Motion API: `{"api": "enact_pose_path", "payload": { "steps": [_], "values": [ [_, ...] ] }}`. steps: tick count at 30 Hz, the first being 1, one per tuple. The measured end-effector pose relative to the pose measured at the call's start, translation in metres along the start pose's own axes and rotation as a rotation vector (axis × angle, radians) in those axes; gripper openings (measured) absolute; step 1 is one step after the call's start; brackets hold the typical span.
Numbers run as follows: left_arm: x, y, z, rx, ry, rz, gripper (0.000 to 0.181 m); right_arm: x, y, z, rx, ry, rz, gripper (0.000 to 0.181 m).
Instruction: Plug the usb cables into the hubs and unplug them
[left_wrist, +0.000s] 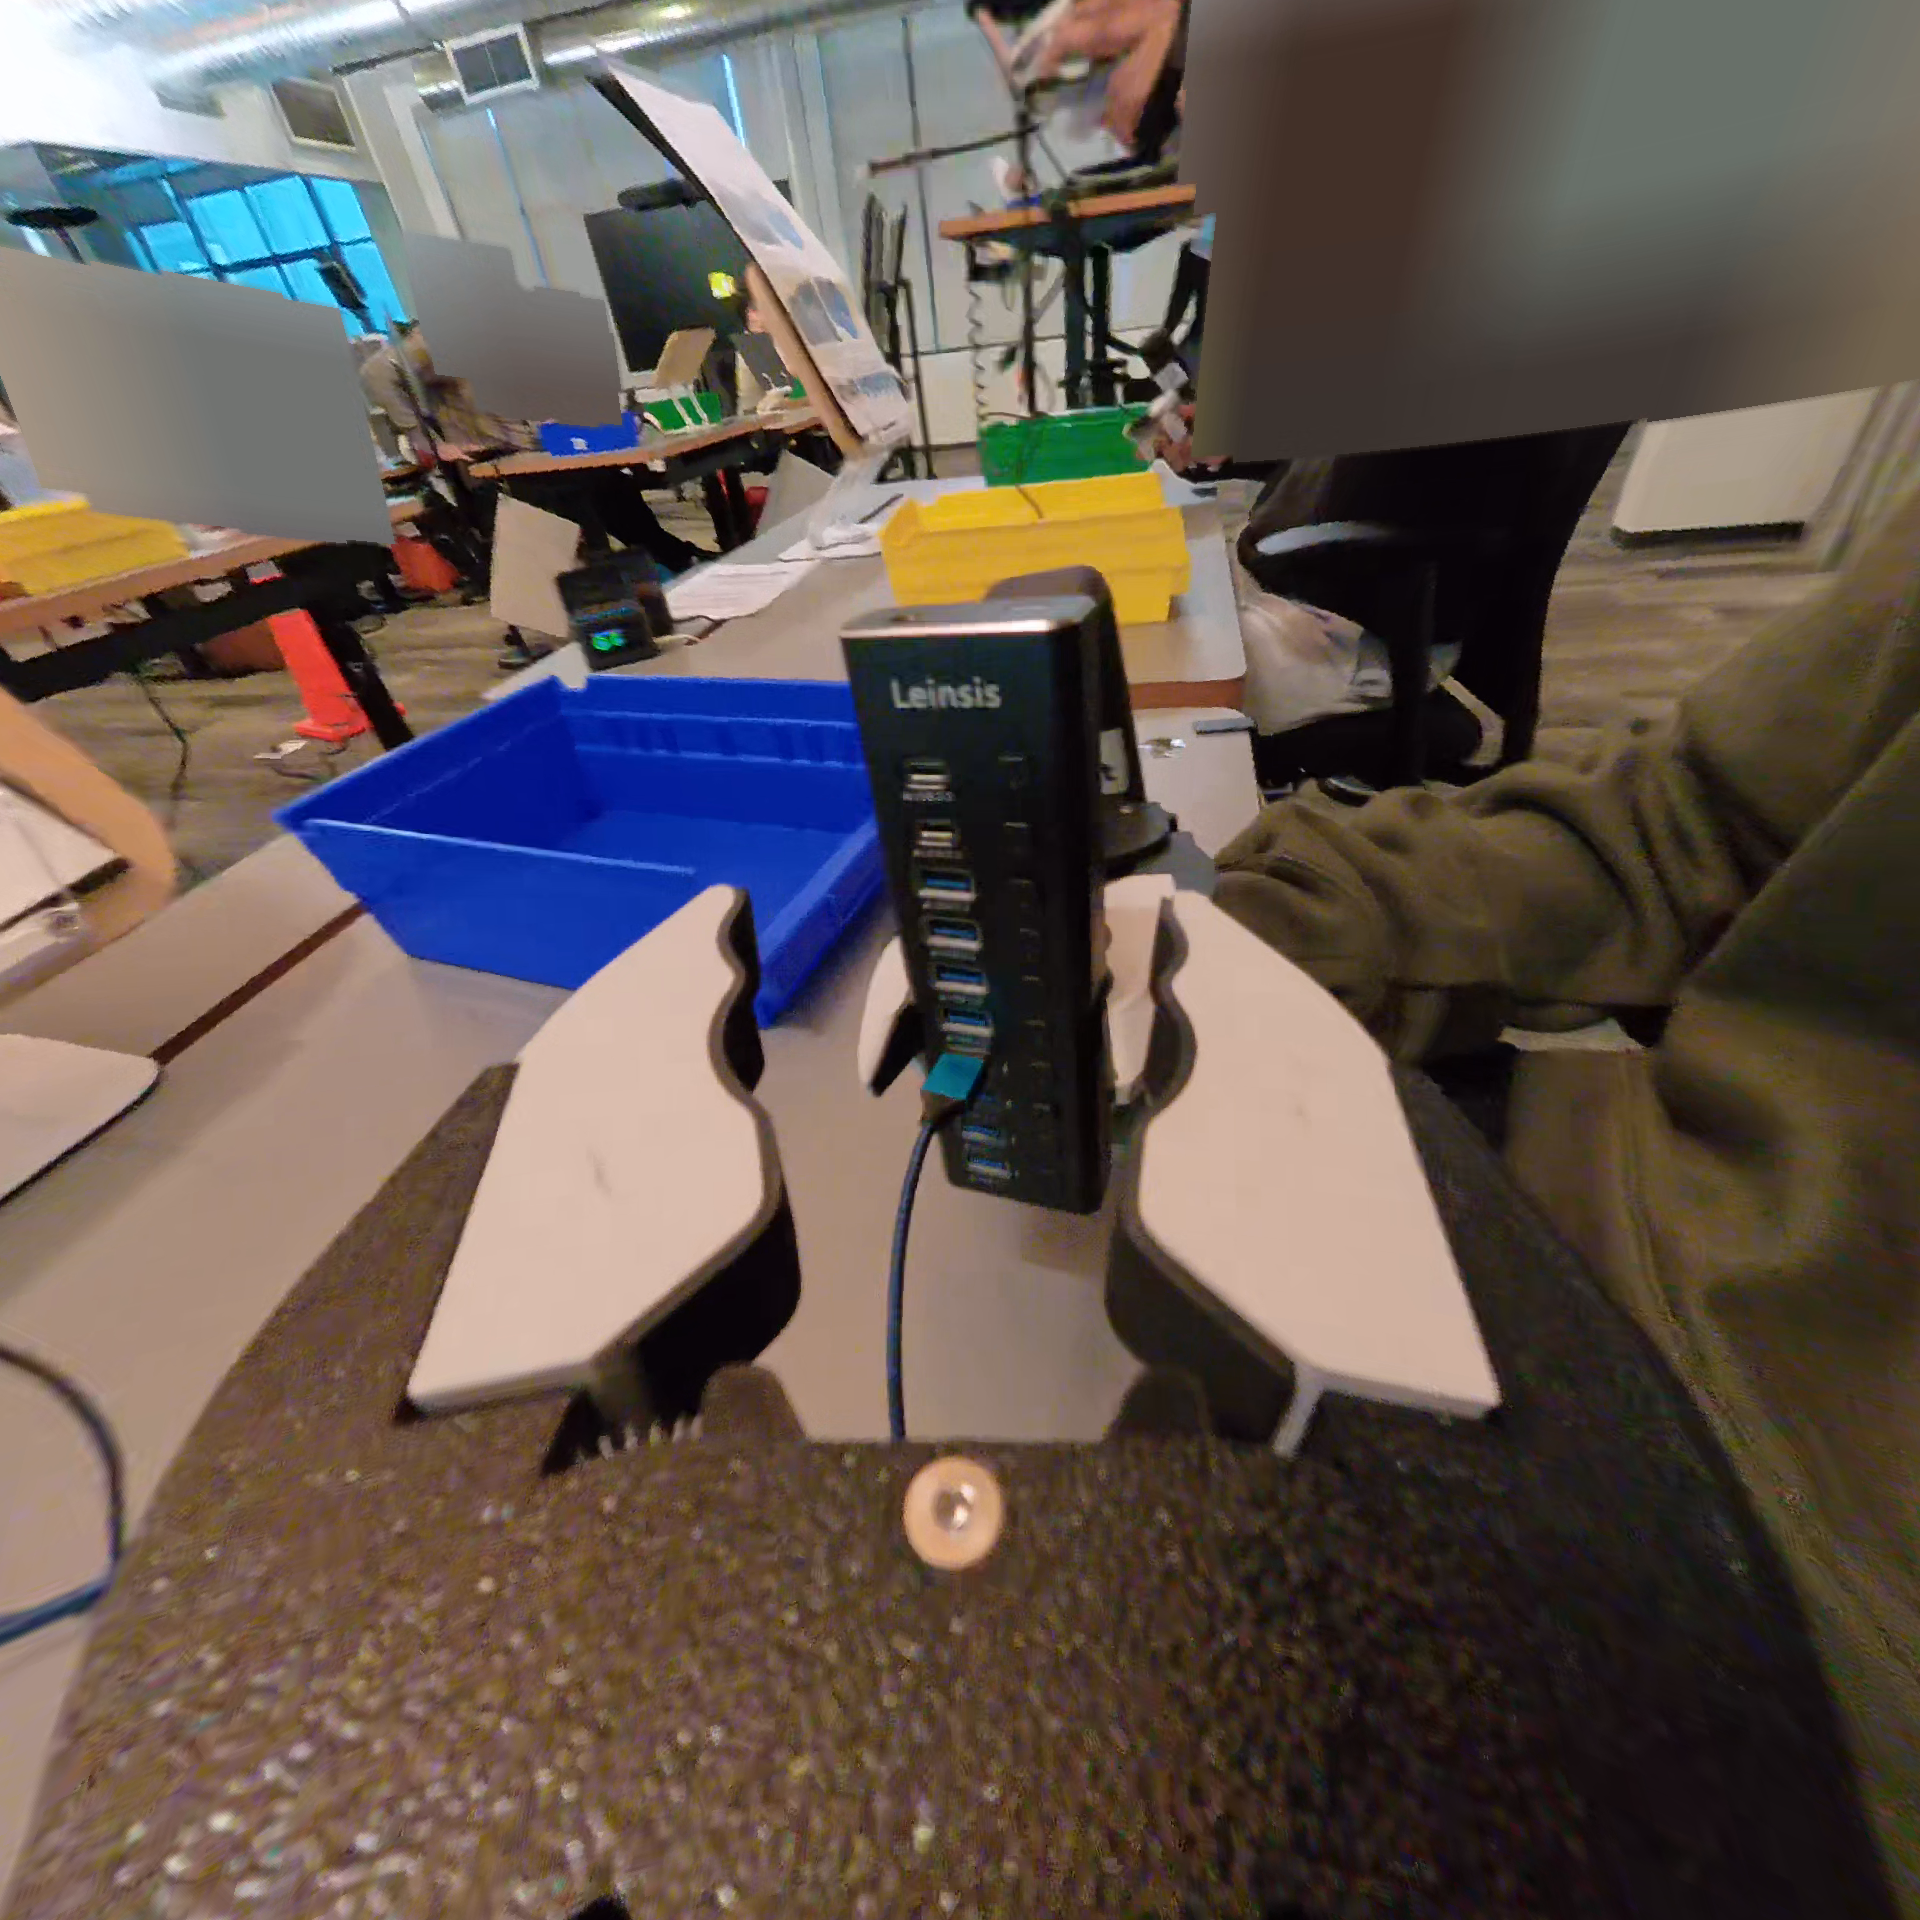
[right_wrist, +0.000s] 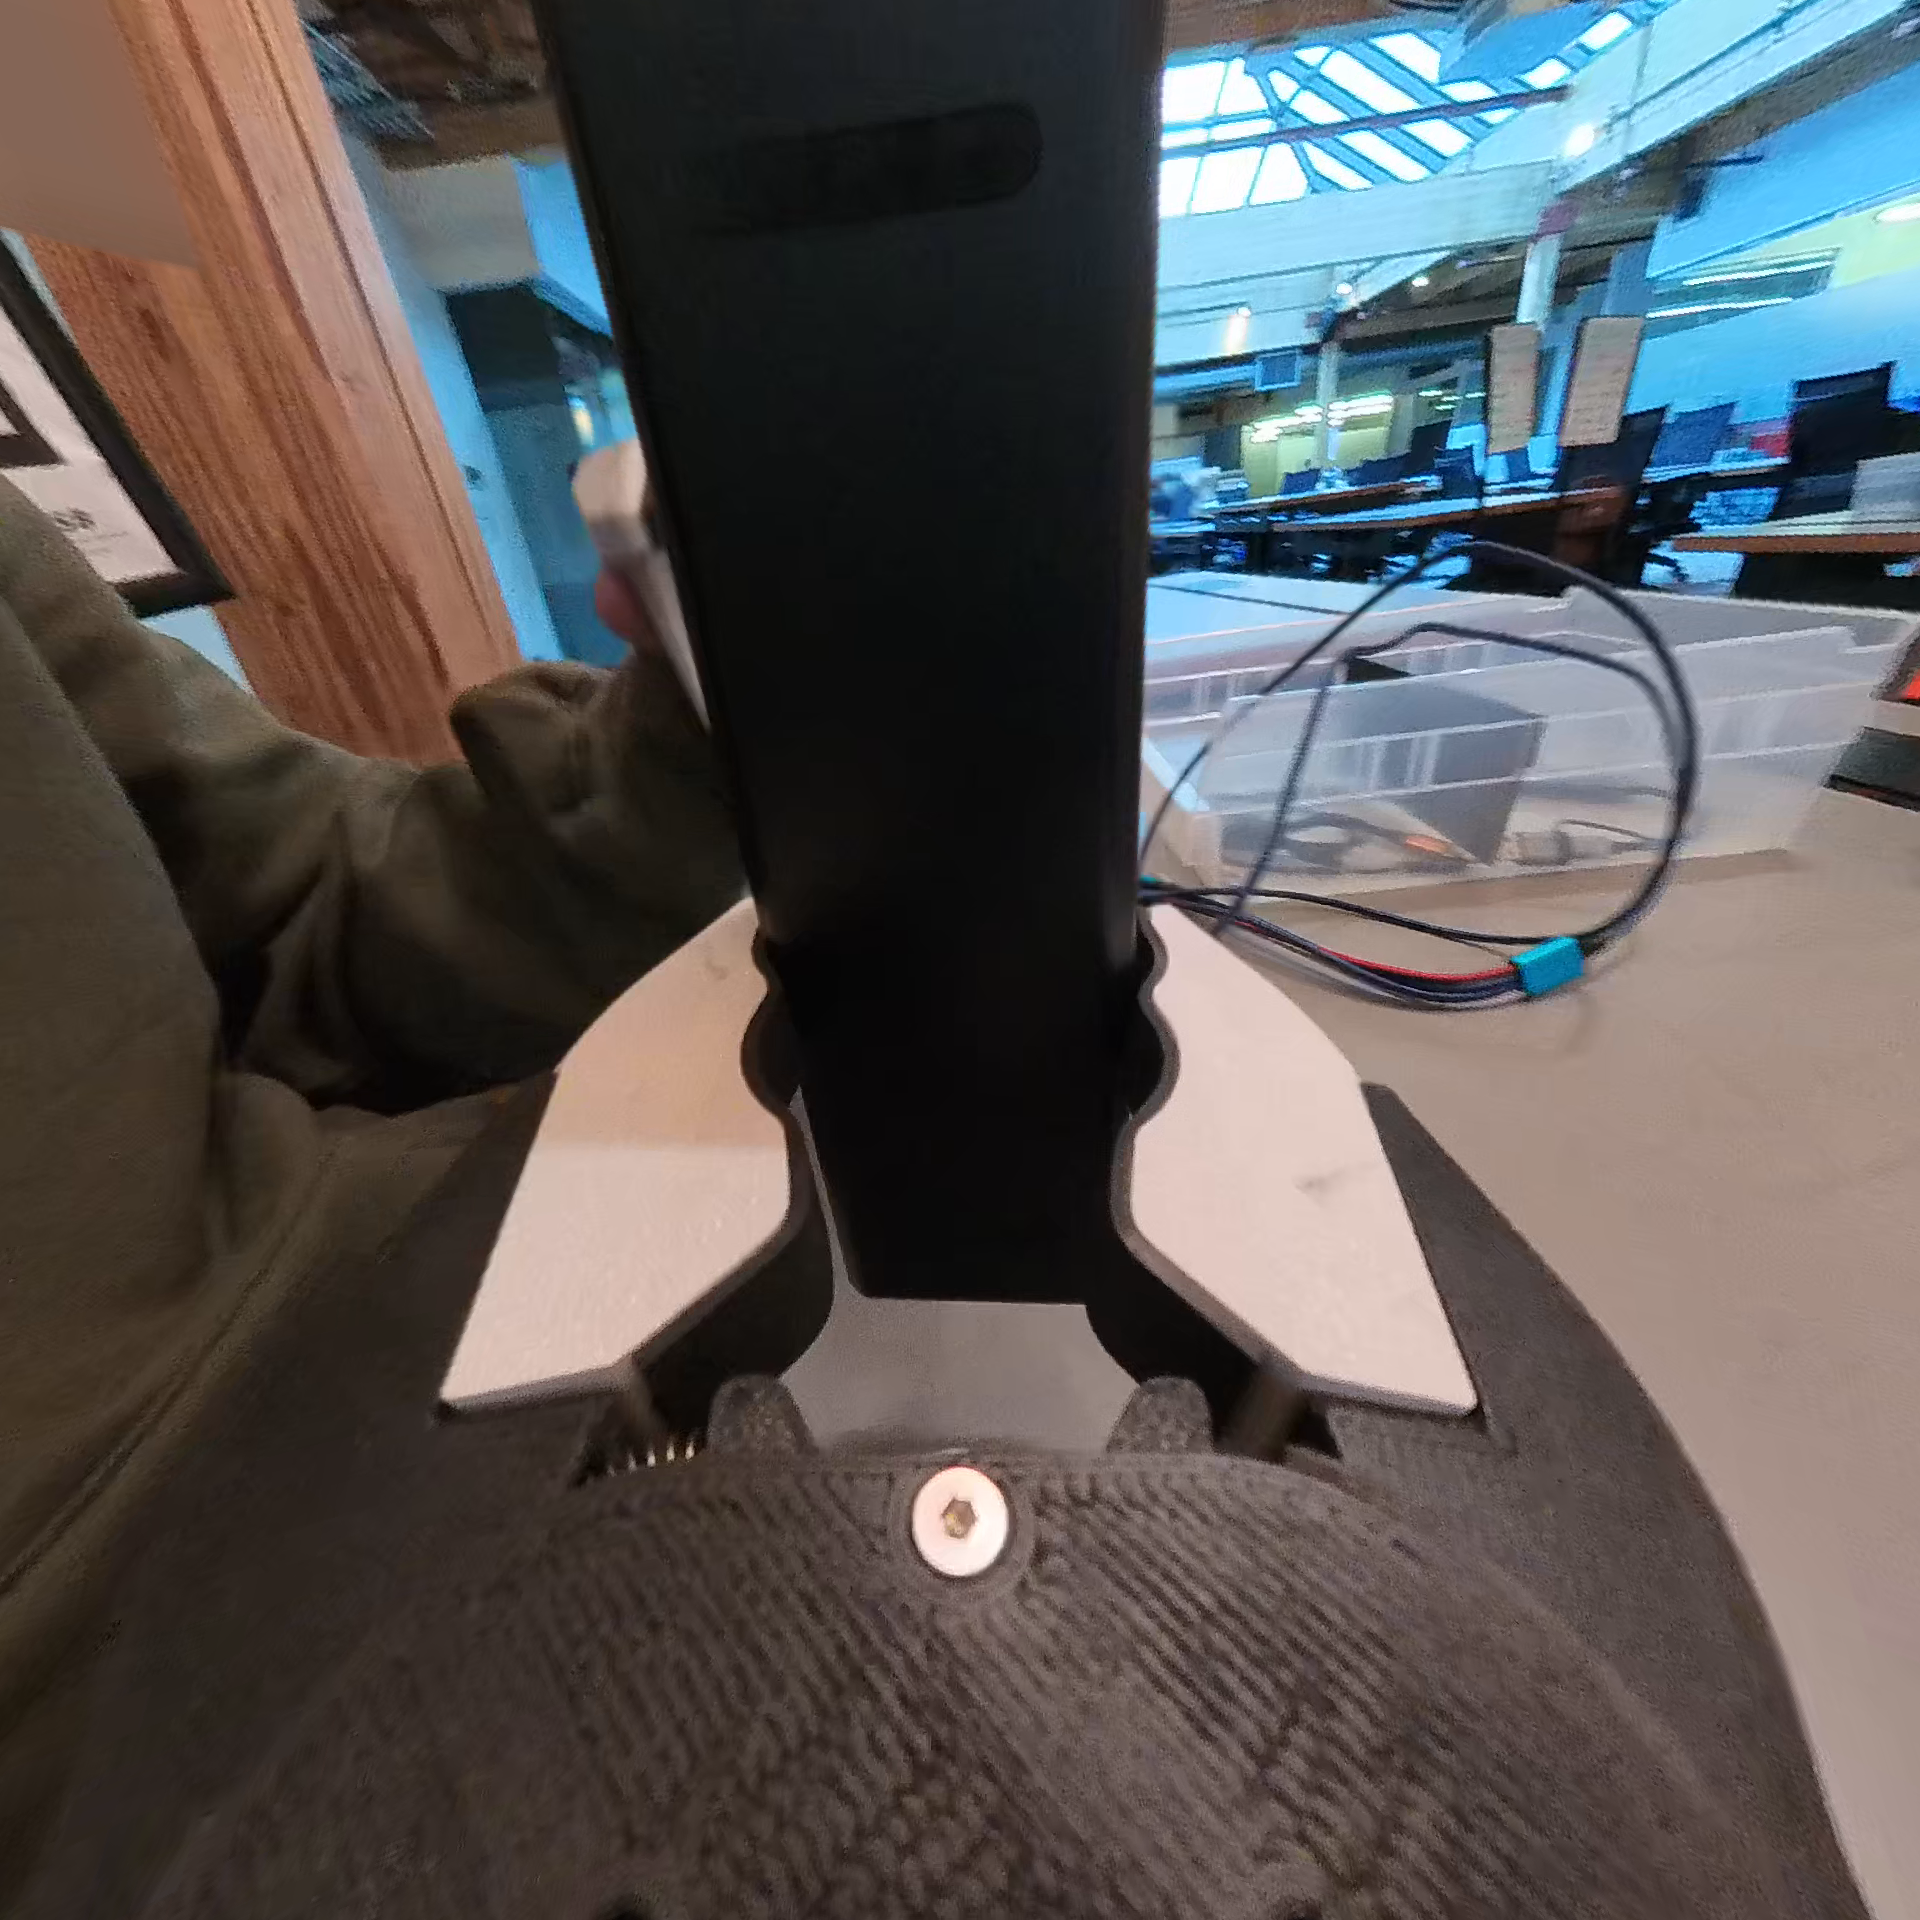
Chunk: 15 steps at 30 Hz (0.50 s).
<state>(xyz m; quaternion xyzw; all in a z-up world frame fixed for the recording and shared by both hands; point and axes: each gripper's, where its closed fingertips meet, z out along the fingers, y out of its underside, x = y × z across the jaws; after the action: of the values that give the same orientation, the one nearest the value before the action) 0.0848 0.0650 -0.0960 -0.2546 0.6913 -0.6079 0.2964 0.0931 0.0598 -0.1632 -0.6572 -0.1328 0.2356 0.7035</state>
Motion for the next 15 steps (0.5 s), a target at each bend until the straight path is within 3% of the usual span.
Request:
{"api": "enact_pose_path", "payload": {
  "steps": [3, 6, 10, 12, 15],
  "values": [
    [-0.036, -0.012, -0.035, 0.015, -0.198, 0.004, 0.063, 0.015, -0.003, -0.016, 0.007, 0.063, -0.013, 0.062],
    [-0.084, -0.015, -0.094, -0.015, -0.498, -0.052, 0.059, 0.026, -0.015, -0.039, 0.055, 0.099, -0.013, 0.062],
    [-0.14, 0.038, -0.198, -0.274, -0.934, -0.193, 0.057, 0.042, -0.026, -0.073, 0.095, 0.163, -0.017, 0.062],
    [-0.15, 0.07, -0.226, -0.364, -1.004, -0.293, 0.057, 0.045, -0.025, -0.082, 0.105, 0.177, -0.023, 0.062],
    [-0.154, 0.084, -0.208, -0.22, -0.882, -0.446, 0.058, 0.047, -0.023, -0.081, 0.114, 0.18, -0.016, 0.062]
  ]
}}
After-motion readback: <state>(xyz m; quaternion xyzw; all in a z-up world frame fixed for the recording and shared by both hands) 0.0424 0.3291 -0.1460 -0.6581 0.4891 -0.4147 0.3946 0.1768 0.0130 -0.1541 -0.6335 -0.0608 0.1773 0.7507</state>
